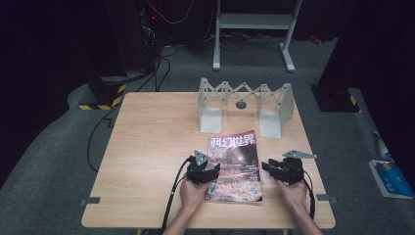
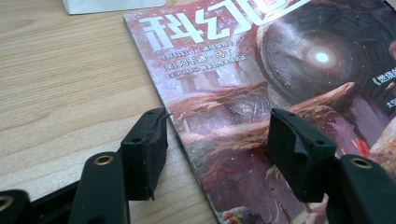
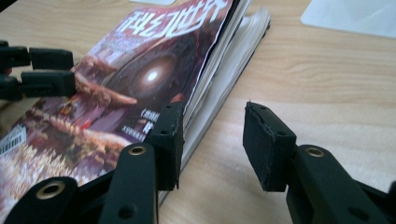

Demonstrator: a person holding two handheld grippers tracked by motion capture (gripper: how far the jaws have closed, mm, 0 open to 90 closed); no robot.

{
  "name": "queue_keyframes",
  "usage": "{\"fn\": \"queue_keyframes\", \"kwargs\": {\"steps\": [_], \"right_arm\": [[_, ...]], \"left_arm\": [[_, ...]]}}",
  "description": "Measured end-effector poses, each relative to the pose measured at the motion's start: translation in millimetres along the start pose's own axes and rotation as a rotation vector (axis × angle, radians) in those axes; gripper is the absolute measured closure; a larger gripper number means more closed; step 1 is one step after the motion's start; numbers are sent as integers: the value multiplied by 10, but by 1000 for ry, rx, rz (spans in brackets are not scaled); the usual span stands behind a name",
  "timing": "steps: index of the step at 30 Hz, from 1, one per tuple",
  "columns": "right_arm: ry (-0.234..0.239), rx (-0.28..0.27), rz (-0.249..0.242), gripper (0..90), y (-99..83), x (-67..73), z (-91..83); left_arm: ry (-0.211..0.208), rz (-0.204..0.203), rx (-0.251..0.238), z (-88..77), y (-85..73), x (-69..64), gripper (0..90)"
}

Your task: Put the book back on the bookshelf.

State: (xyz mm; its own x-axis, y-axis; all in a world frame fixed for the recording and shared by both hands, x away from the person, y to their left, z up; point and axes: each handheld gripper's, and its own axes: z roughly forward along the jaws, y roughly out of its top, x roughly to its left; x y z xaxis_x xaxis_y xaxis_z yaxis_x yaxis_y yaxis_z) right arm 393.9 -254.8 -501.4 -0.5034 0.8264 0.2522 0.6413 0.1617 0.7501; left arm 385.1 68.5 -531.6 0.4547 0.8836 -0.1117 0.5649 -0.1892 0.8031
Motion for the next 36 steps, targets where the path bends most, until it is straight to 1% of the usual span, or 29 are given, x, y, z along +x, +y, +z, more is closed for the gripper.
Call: {"fn": "queue_keyframes", "kwargs": {"steps": [4,5,8,10,11,13,17,22,23,25,27,30,31,32,33,34,36], "right_arm": [[-5,-4,9,581,64,-1,13],[0,-14,-1,569,103,0,13],[2,-25,-13,558,146,4,20],[0,-27,-11,550,188,12,36],[-13,-32,-8,530,226,24,57],[-21,-34,-14,526,245,30,68],[-35,-24,-19,519,326,80,124],[-41,-12,-30,509,401,97,199],[-35,-5,-15,499,439,98,238],[-34,-7,-10,497,457,100,258],[-50,0,-19,487,520,105,329],[-63,5,-12,475,557,99,380],[-67,-10,-7,470,564,87,402],[-71,-10,10,461,573,75,427],[-72,1,29,447,593,50,484],[-72,1,29,447,593,50,484],[-75,10,31,430,609,47,540]], "left_arm": [[-11,7,-1,-2,-6,-6,376],[-12,7,-1,-3,-7,-6,375],[-12,7,0,-6,-9,-8,375],[-14,7,0,-9,-12,-9,375],[-15,9,0,-10,-13,-8,375],[-15,10,-1,-10,-14,-7,374],[-14,10,-3,-8,-15,-10,375],[-19,4,-7,-4,-15,-13,380],[-19,5,-6,-4,-15,-12,383],[-20,5,-6,-4,-15,-12,386],[-21,9,-6,-5,-14,-11,393],[-23,10,-6,-6,-15,-13,399],[-24,7,-6,-6,-16,-15,399],[-24,7,-5,-6,-16,-16,399],[-24,8,-5,-7,-15,-16,399],[-24,8,-5,-7,-15,-16,400],[-23,6,-5,-7,-15,-17,400]]}}
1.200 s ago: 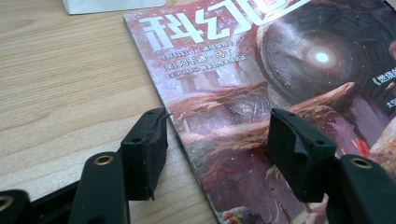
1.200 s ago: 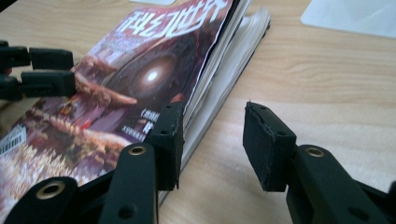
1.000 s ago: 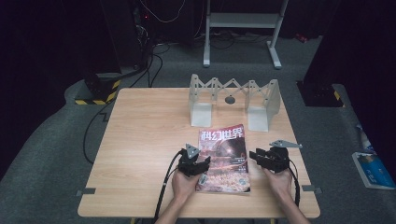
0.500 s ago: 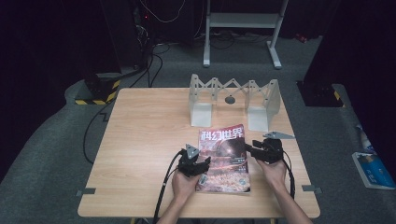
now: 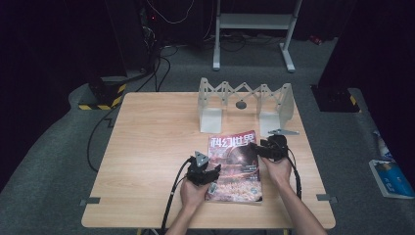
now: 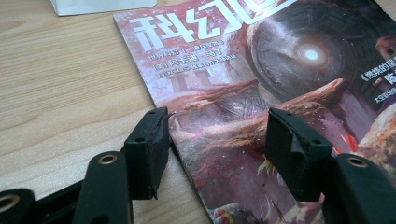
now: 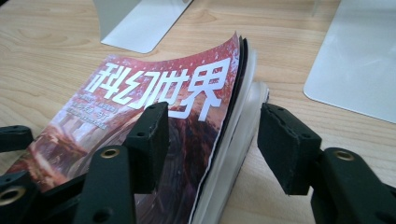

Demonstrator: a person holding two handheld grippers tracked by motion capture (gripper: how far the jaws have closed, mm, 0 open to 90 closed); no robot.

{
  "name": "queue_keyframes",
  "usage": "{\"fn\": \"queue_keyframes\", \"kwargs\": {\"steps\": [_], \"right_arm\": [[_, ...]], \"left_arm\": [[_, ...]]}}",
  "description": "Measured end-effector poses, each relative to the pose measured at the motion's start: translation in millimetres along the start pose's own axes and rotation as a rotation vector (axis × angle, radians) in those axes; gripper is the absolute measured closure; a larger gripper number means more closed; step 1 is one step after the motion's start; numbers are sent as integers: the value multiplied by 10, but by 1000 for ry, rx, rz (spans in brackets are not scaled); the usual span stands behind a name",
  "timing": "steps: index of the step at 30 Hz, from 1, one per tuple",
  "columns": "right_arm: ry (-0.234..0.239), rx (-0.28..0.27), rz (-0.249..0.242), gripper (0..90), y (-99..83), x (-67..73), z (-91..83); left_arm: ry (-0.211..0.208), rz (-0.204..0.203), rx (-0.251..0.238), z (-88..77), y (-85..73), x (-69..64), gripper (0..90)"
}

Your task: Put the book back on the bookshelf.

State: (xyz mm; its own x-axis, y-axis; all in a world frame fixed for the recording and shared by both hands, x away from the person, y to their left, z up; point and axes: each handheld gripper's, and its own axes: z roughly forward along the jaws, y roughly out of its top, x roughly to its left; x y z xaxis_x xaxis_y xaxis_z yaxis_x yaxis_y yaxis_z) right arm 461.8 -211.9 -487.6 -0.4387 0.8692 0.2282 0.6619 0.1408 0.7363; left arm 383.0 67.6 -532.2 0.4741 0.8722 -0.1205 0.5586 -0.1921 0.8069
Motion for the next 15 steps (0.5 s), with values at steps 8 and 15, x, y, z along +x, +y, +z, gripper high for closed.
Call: {"fn": "queue_keyframes", "kwargs": {"steps": [8,15], "right_arm": [[-2,39,25,372,-7,-61,201],[31,71,41,346,-32,-108,276]], "left_arm": [[4,-3,0,-2,1,-5,404],[6,-4,2,-2,3,-2,404]]}}
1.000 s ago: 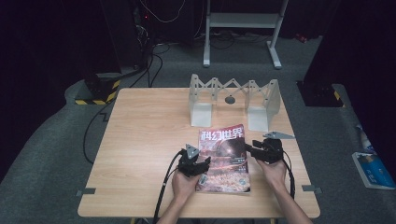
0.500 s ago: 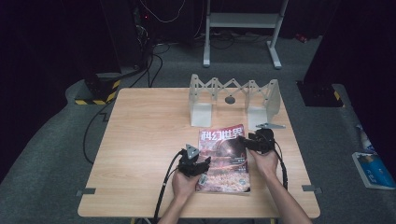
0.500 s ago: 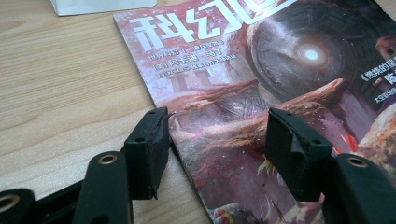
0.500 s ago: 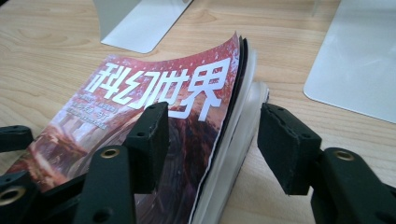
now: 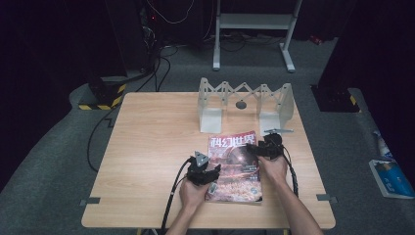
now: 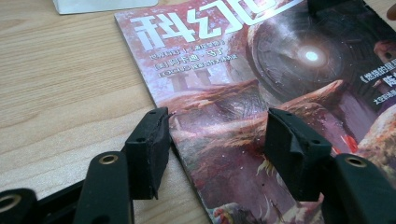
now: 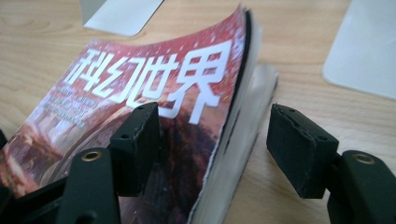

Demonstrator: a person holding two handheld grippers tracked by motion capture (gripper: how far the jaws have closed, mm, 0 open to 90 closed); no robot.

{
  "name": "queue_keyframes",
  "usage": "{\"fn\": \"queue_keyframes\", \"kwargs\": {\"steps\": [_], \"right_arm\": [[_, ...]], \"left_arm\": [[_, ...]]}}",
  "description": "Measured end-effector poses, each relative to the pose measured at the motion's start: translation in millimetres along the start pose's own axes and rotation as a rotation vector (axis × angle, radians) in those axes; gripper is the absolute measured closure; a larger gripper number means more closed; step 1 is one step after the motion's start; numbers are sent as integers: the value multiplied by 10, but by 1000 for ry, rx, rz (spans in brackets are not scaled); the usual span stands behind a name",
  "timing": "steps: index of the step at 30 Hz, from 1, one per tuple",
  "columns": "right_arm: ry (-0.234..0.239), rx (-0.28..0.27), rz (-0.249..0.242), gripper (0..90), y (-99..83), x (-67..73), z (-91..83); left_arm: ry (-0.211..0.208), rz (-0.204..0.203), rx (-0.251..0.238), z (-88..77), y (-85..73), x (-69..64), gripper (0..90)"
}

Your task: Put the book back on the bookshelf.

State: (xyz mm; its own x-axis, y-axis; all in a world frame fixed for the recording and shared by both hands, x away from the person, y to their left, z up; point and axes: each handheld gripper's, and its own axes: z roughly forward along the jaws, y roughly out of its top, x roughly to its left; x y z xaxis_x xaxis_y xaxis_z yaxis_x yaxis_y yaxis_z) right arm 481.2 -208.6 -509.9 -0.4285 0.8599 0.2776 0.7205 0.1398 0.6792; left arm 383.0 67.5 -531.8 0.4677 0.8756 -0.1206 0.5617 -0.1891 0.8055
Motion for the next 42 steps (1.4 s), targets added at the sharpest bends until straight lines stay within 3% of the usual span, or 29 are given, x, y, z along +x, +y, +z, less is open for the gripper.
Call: {"fn": "queue_keyframes", "kwargs": {"steps": [2,15,22,30,38,42], "right_arm": [[24,26,6,343,-15,9,34],[13,41,1,346,-13,40,44],[-8,27,-35,459,8,84,-20],[19,33,-51,588,20,126,-100],[43,14,-105,651,32,199,-167],[62,27,-100,645,30,182,-163]], "left_arm": [[-1,-1,0,1,0,-3,401],[3,-12,-6,9,1,-3,408],[5,-15,-7,8,4,8,432],[13,-8,-6,9,3,3,439],[13,-14,-6,7,7,17,460],[14,-14,-6,7,7,16,461]]}}
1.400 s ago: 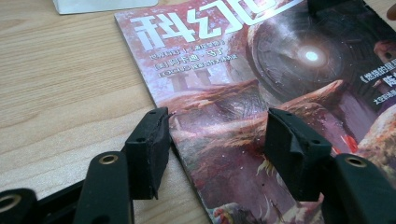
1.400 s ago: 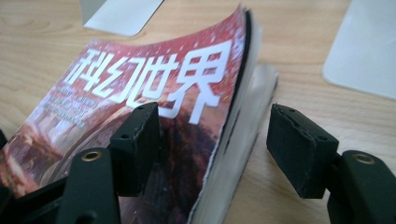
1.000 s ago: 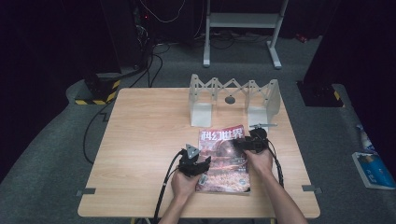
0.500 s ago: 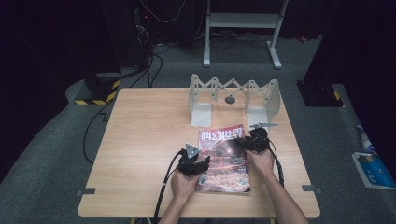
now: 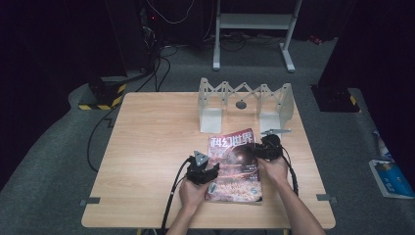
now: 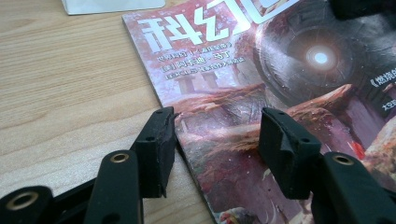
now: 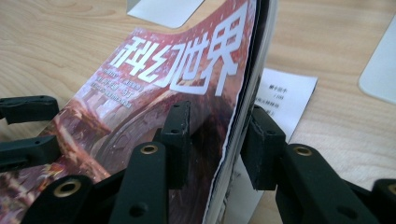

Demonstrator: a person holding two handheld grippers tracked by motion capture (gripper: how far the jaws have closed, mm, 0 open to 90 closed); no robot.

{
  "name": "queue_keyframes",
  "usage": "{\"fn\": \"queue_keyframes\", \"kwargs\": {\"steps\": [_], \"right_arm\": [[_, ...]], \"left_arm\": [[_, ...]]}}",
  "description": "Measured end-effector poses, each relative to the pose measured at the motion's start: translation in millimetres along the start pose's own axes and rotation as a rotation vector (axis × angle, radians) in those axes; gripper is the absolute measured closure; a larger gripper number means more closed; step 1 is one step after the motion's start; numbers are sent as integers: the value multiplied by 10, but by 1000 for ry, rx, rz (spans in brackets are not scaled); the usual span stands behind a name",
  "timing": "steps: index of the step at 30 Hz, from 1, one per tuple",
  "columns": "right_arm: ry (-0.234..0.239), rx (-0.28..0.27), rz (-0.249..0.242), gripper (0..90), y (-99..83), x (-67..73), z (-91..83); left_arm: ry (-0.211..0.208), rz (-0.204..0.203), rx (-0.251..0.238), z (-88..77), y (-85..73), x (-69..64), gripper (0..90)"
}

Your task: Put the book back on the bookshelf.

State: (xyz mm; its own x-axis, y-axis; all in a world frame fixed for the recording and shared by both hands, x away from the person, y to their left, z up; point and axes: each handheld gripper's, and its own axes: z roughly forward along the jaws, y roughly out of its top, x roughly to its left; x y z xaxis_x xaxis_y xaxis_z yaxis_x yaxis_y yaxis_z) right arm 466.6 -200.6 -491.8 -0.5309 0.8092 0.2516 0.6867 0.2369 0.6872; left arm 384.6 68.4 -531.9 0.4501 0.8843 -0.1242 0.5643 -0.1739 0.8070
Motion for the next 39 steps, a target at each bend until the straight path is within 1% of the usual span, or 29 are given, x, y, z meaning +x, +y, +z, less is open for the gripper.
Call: {"fn": "queue_keyframes", "kwargs": {"steps": [2,4,7,8,11,12,13,15,16,18,20,21,23,24,25,26,27,28,29,30,31,32,33,34,35,36,37,38,39], "right_arm": [[18,16,18,633,-8,-19,5],[28,31,22,616,-4,-21,6],[15,38,18,597,0,-8,20],[8,46,12,579,-5,3,50],[15,48,23,583,-11,-7,66],[21,42,29,601,-11,-10,59],[25,19,4,632,-3,19,20],[17,4,-46,659,10,79,-8],[17,3,-60,669,15,102,-15],[20,6,-64,676,25,113,-17],[42,20,-62,680,58,97,-10],[57,44,-50,673,90,88,-5],[68,54,-39,655,99,85,1],[68,66,-37,641,93,86,13],[68,66,-37,641,93,86,13],[64,82,-35,628,87,85,30],[62,93,-28,620,80,78,50],[68,102,-10,623,74,55,73],[68,102,-10,623,74,55,73],[73,98,-13,652,73,47,73],[73,98,-13,652,73,47,73],[68,91,-25,693,79,76,60],[68,91,-25,693,79,76,60],[63,85,-48,721,82,101,51],[63,85,-48,721,82,101,51],[60,78,-63,739,80,114,48],[60,78,-63,739,80,114,48],[55,73,-79,759,78,124,45],[55,73,-79,759,78,124,45]], "left_arm": [[1,-1,0,0,0,0,462],[2,-2,-1,1,0,-1,464],[2,-2,0,0,1,1,466],[1,-5,-2,1,0,0,467],[1,-5,-2,1,0,2,468],[0,-5,-2,1,-1,2,469],[0,-5,-2,1,-1,3,470],[0,-4,-1,-1,0,3,470],[0,-4,-1,-1,-1,4,471],[0,-5,-1,0,-1,5,471],[1,-5,-1,0,-1,3,471],[1,-5,-2,1,-1,4,471],[2,-6,-2,2,0,5,472],[2,-6,-2,2,0,5,473],[2,-6,-2,2,0,5,473],[1,-7,-1,1,0,7,473],[0,-8,-1,1,0,10,475],[0,-8,-1,0,-1,10,478],[-1,-10,-2,0,-1,11,478],[0,-10,-2,0,-1,10,478],[-1,-10,-2,0,-1,11,478],[-1,-11,-2,0,-1,11,478],[-1,-11,-2,1,-1,12,478],[-3,-14,-5,2,-1,12,478],[-3,-14,-5,2,-1,12,478],[-7,-16,-5,3,-1,14,476],[-7,-16,-5,3,-1,14,472],[-9,-13,-5,3,-2,15,463],[-9,-10,-3,2,-2,14,463]]}}
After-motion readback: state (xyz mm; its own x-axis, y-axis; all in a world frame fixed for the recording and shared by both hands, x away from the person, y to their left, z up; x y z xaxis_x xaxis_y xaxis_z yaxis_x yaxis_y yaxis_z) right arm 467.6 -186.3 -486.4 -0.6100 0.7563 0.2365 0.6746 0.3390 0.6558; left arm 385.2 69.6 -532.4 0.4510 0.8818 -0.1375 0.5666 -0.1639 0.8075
